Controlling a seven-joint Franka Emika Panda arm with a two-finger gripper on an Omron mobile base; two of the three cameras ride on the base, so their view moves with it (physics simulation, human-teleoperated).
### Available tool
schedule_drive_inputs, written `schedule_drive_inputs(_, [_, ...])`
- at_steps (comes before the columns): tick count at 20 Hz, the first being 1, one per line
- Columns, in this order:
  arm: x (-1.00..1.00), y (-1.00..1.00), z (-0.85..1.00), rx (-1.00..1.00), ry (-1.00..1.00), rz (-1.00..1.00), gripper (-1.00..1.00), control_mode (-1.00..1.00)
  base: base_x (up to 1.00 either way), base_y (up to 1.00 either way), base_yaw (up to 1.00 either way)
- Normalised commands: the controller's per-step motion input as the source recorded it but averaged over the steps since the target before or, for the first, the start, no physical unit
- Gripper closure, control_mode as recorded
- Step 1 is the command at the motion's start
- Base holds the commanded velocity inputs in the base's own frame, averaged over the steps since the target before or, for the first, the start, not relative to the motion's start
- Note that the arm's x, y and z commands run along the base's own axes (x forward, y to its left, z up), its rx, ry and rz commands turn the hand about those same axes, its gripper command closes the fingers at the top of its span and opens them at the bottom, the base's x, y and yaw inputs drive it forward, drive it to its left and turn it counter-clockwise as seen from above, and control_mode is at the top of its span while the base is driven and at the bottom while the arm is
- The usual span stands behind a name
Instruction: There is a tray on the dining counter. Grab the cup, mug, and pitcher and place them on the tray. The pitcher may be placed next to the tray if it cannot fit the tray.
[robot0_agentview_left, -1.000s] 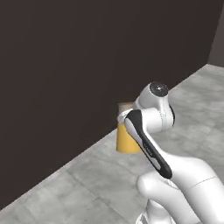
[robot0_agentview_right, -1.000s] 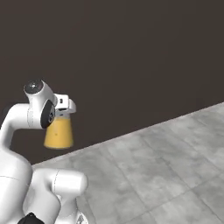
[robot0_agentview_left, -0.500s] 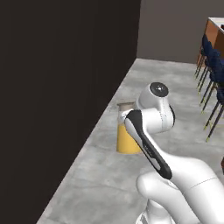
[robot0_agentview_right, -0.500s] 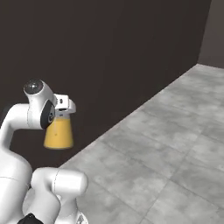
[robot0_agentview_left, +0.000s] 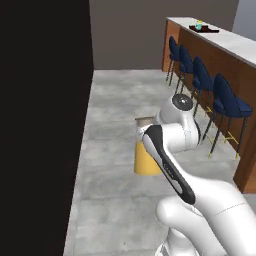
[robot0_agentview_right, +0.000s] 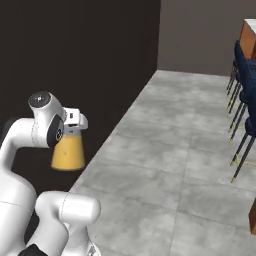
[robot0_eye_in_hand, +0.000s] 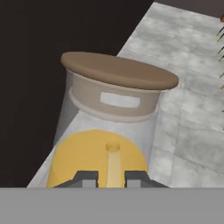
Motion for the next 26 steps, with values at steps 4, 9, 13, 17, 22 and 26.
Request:
schedule_drive_inputs(4, [0.0,0.0,0.0,0.0,0.0,0.0,1.0,1.0,1.0,0.27,-0.45])
schedule_drive_inputs(9, [0.0,0.0,0.0,0.0,0.0,0.0,1.0,1.0,1.0,0.01,-0.32])
schedule_drive_inputs(13, [0.0,0.0,0.0,0.0,0.0,0.0,1.0,1.0,1.0,0.01,-0.25])
schedule_drive_inputs(17, [0.0,0.0,0.0,0.0,0.0,0.0,1.0,1.0,1.0,0.28,-0.2])
schedule_drive_inputs(22, [0.0,0.0,0.0,0.0,0.0,0.0,1.0,1.0,1.0,0.26,-0.17])
schedule_drive_inputs(26, [0.0,0.0,0.0,0.0,0.0,0.0,1.0,1.0,1.0,0.1,-0.06])
